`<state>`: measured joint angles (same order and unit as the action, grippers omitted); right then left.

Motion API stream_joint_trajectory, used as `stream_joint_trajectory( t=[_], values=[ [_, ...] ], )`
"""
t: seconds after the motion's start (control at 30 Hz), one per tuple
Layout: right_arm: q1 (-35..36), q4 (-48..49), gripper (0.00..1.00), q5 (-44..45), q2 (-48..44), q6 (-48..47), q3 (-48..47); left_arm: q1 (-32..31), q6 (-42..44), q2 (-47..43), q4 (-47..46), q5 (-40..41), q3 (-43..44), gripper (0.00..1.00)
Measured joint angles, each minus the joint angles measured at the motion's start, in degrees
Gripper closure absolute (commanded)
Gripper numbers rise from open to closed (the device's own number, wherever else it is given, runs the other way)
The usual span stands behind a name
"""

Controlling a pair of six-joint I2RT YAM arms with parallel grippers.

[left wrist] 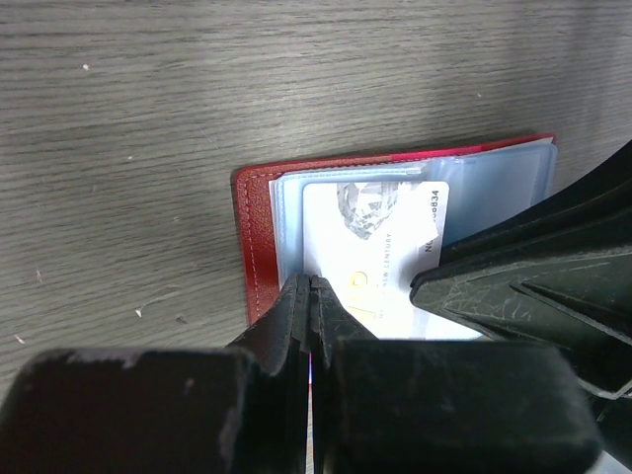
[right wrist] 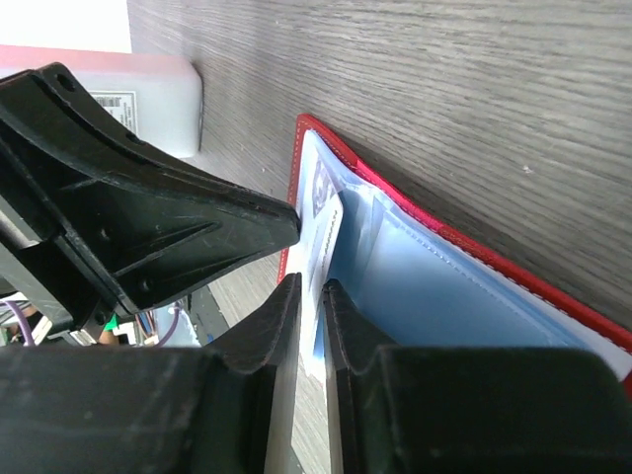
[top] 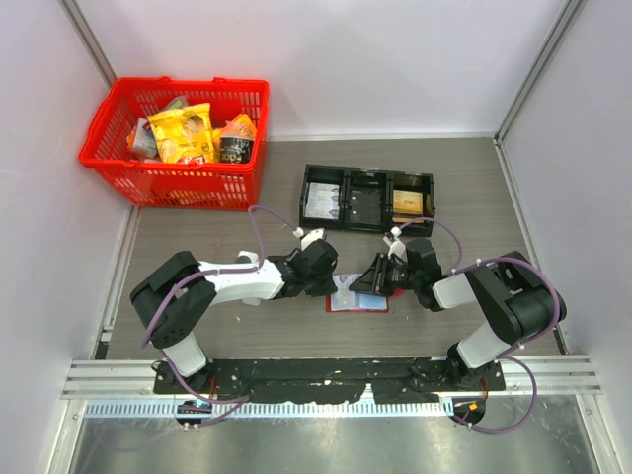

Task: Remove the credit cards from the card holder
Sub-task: Remove the credit card from the card holder.

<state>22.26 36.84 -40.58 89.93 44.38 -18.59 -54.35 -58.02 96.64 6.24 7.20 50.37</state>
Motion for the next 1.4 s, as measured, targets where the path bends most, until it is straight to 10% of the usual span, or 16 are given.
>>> stream_joint_trajectory(
  t=[0.6, 1.2, 1.4],
  values=[
    [-3.3, 0.7, 0.99, -1.3, -0.9, 2.4, 2.0, 0.0, -0.5, 0.5, -2.0, -1.0, -0.4, 1.00],
    [-8.2, -29.9, 0.99, 7.5, -21.5, -5.3, 0.0, 0.0, -0.5, 0.2, -2.7, -1.4, -0.7, 0.98],
    [-8.2, -40.3, 0.99, 14.5, -36.0, -4.5, -0.5, 0.0, -0.3, -3.0, -0.8, -1.5, -2.3, 0.81]
  ],
)
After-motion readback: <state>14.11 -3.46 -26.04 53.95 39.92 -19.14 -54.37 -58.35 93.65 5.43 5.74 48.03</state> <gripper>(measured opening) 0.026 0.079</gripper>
